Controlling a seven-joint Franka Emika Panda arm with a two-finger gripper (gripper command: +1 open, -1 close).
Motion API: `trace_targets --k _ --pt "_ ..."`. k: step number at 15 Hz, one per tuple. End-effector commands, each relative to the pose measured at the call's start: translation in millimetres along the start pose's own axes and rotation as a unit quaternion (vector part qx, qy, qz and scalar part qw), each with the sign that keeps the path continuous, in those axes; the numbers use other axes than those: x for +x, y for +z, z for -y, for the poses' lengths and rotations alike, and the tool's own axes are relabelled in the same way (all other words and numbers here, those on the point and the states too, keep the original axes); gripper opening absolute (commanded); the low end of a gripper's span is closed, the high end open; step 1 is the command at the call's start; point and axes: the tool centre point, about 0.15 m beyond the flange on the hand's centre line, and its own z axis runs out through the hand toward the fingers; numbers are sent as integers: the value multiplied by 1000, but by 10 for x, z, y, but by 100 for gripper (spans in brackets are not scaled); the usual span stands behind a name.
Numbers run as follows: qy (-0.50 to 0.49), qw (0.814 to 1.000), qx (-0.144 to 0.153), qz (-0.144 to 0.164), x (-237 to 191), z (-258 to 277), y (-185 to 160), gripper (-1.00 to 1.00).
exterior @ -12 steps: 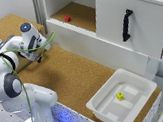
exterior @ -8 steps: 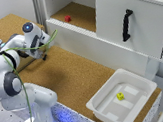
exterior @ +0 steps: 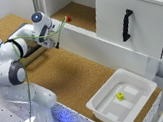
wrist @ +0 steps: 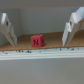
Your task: Go towards the pink block and grasp it
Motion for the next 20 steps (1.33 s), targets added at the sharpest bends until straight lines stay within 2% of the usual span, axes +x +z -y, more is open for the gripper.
trace_targets --k 1,5,10,12,20 --pt "-18 999 -40 32 584 100 593 100" --pt "11 997 -71 -10 637 196 940 100" --pt "36 993 -103 -49 738 288 1145 100" --pt "29 991 -116 -53 804 346 1205 100" --pt "46 989 -138 -32 1016 244 1412 100"
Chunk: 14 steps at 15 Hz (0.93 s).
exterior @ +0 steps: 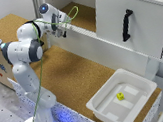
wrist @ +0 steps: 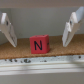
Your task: Go towards the pink block and grasp it
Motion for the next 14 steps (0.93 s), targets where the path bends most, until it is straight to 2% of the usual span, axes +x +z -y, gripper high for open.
trace_targets --k 1,8,9,14 --pt "10 995 -99 7 357 147 460 100" --pt "2 994 -107 22 447 229 675 100" --pt "2 994 -108 22 418 227 684 -100" --pt "21 993 -110 26 249 123 653 -100"
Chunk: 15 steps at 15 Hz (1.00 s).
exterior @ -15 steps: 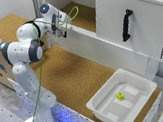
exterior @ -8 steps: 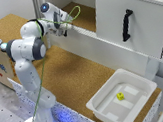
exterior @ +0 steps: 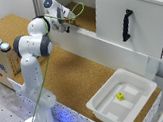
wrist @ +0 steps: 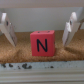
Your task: Go towards the pink block and grasp it
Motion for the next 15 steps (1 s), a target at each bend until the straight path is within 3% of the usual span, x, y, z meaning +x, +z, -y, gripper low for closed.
trace_targets --k 1,7,11,15 --pt "17 997 -70 -4 -31 34 161 -100" --pt "37 997 -64 -11 -77 4 134 -100" --pt "65 996 -31 -53 -20 16 -272 -100" --pt "85 993 2 -82 -235 -93 -745 -100"
